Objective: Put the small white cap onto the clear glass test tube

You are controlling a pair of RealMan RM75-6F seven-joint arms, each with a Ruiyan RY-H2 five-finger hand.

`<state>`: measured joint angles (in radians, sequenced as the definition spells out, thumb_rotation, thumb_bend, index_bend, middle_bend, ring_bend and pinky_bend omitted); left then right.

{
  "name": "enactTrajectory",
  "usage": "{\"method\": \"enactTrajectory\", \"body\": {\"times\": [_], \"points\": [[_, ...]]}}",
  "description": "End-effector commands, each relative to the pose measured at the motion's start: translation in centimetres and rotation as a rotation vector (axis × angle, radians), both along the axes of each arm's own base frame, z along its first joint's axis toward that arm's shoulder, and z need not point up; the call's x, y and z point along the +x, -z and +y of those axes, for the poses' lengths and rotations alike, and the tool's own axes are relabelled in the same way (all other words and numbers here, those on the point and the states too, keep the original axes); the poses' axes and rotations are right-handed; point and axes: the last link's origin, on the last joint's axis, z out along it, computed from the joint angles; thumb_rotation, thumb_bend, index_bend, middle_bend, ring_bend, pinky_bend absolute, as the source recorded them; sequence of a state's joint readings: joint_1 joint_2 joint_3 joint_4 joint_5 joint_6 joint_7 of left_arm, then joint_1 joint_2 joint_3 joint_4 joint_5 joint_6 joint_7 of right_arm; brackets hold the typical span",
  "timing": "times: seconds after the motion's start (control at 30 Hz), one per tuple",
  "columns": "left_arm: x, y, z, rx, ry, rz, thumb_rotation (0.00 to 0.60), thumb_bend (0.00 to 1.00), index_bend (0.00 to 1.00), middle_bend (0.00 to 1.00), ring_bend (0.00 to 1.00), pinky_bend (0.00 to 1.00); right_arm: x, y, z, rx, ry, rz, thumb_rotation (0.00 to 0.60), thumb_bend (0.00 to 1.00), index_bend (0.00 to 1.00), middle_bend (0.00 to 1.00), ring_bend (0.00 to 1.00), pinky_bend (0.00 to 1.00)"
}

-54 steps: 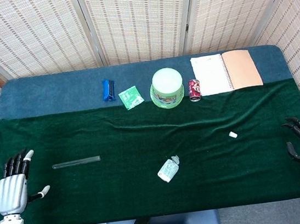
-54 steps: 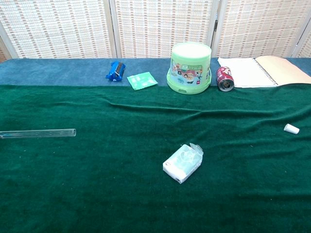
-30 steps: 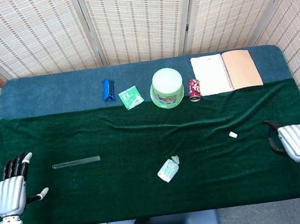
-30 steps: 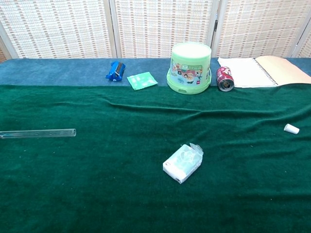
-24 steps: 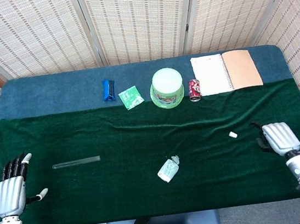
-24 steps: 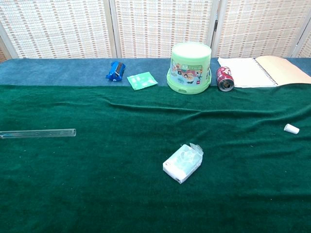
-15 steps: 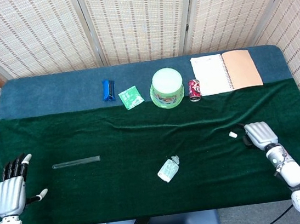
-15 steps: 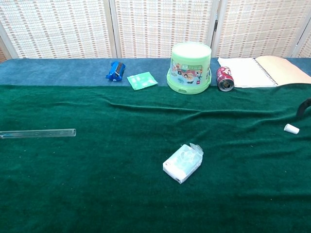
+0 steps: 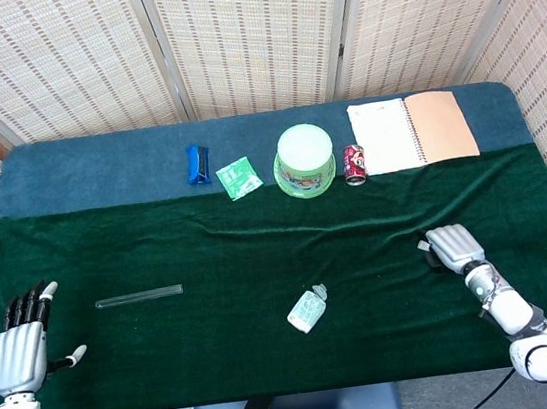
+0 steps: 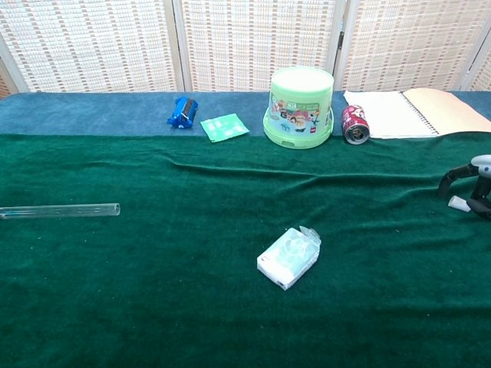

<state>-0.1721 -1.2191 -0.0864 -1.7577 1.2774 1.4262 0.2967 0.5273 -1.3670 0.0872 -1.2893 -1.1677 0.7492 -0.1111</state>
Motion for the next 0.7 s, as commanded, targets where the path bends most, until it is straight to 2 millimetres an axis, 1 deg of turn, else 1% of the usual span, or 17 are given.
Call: {"method": "enactTrajectory", "body": {"times": [0.03,0.47,0.7], "points": [[0.0,0.0,0.0,0.0,0.001,0.0,0.6,0.1,0.11,0.07,0.06,0.0,-0.1,-0.1,0.3,-0.002,-0.001,0.001,0.6,0.69,0.28,0.84,1.0,0.97],[0.0,0.1,0.0,-0.007,0.004,0.0,0.6,0.1,0.13,0.07,0.06,0.0,-1.5,-2.0,2.6,-0.05,0.028,0.014,0.6,0.69,0.29,0.84,1.0,0.97],[0.0,0.2,-0.2,-0.015,-0.001,-0.002,0.6,0.1,0.13,0.07,0.06,0.0,-1.8,-2.6,3.8,-0.062,0.03,0.007,0.6,0.69,0.3,0.84,1.0,0.97]]}}
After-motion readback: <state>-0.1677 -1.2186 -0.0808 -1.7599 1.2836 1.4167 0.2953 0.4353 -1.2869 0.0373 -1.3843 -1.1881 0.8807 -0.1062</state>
